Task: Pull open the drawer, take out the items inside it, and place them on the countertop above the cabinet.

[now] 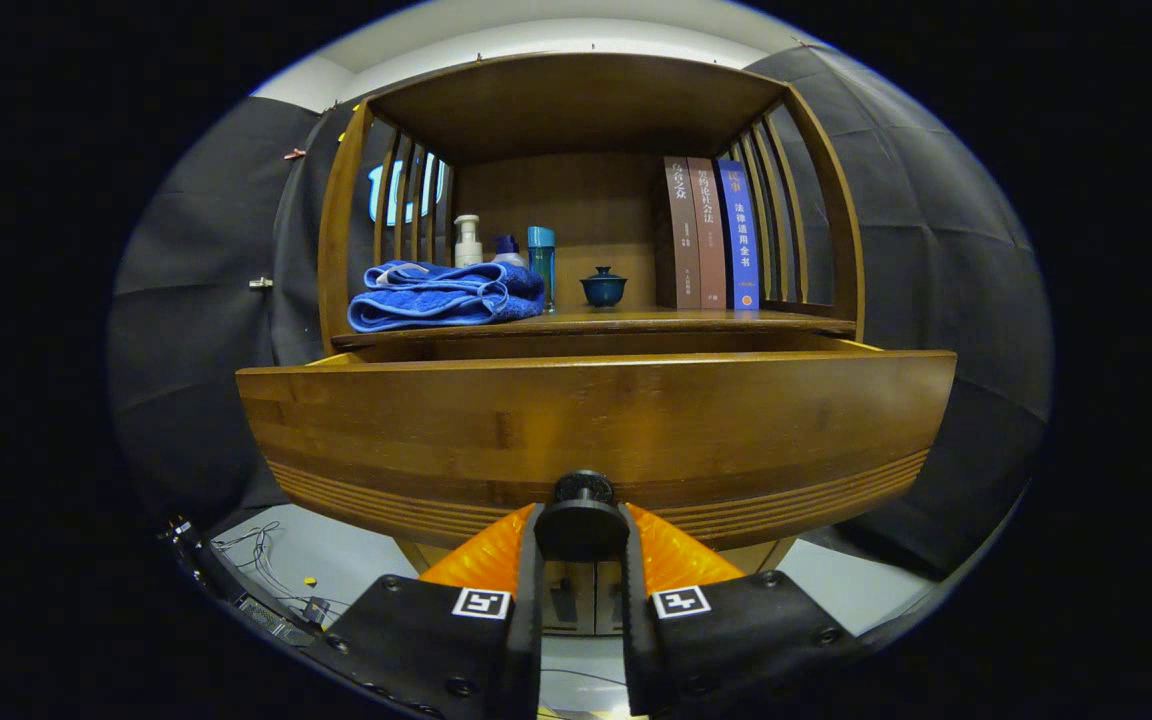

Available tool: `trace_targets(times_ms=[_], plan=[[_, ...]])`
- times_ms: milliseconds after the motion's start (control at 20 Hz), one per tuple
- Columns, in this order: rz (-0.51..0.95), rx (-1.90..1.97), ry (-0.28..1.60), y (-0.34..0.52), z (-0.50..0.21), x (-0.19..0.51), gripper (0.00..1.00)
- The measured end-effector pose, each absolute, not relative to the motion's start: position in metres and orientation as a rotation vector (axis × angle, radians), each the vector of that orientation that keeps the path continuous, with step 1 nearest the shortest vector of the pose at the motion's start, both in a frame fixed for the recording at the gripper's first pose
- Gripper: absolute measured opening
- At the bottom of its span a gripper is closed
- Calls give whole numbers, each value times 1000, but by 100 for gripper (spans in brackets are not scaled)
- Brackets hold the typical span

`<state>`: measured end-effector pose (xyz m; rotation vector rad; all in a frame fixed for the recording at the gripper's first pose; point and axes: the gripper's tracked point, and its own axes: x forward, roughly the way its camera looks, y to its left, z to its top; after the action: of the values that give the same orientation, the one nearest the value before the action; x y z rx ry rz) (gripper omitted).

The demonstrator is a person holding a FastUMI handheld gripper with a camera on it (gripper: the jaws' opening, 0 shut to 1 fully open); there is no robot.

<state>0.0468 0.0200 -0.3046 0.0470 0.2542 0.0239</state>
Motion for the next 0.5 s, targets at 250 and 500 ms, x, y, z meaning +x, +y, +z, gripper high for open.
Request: trace_targets(times_ms=[250,500], plan=[[17,61,264,22,-310,19,37],[8,58,269,22,-313,11,37]])
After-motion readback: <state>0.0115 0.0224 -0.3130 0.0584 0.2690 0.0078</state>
